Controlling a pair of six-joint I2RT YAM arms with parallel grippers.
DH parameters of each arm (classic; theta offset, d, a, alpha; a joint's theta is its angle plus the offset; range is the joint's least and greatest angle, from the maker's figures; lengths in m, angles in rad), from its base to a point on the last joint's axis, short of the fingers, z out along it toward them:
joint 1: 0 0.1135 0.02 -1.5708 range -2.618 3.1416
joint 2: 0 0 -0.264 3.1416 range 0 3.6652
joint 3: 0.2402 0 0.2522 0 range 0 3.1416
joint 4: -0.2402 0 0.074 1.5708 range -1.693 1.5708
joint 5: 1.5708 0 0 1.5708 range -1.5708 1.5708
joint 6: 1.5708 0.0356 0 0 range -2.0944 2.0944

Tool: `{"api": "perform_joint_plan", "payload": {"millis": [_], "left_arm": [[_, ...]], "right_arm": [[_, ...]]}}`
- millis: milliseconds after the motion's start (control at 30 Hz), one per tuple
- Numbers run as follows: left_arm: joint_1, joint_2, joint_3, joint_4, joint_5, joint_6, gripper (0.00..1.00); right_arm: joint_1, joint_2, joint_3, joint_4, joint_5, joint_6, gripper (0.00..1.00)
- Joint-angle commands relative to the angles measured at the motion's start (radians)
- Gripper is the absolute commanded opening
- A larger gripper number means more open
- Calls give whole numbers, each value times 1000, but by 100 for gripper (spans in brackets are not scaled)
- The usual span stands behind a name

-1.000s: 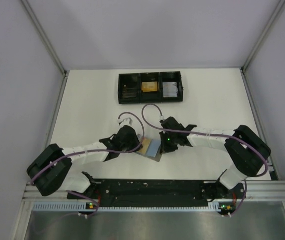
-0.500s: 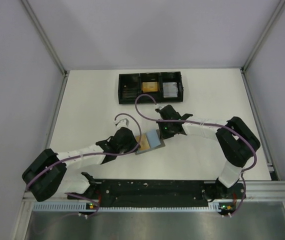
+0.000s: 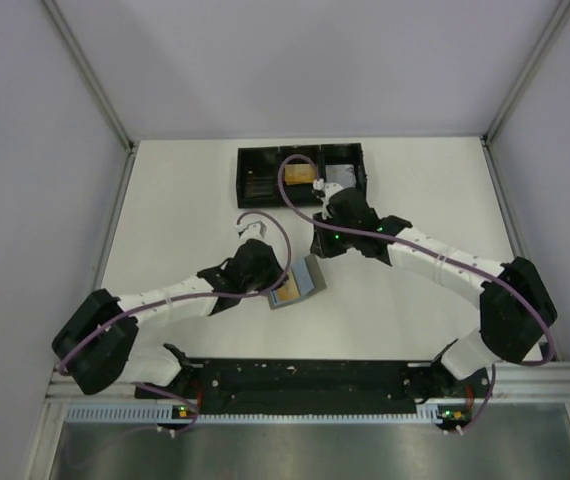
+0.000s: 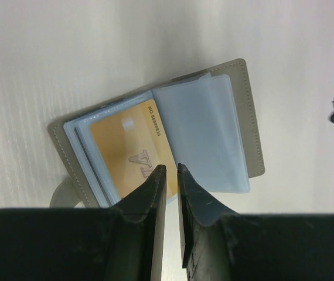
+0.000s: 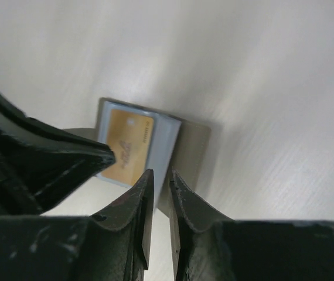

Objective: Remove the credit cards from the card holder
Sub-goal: Open the card holder at the center of the board.

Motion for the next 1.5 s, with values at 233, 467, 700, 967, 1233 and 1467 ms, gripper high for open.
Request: {"api": "perform_joint_plan", "payload": {"millis": [233,467,700,967,1233,1467], "left_arm": [[40,3,-33,39,-4,12,17],[75,21,-88,74,16,10,14],[92,43,-128,105,24,13,10],[98,80,-146,126,47,10,7],[100,92,-145,123,49,10,5],[100,112,-134,116,55,10,2]], "right_arm": [[-3,112,35,236,-290,139,20],[-8,237,-40,374,-337,191,20],[-61,279,-159,491,-347,224,21],[-82,329,-216,593,-425,243,26],[-97,373,-261,735,-520,300,26],[-108,389,-276,781,-557,309,15]]}}
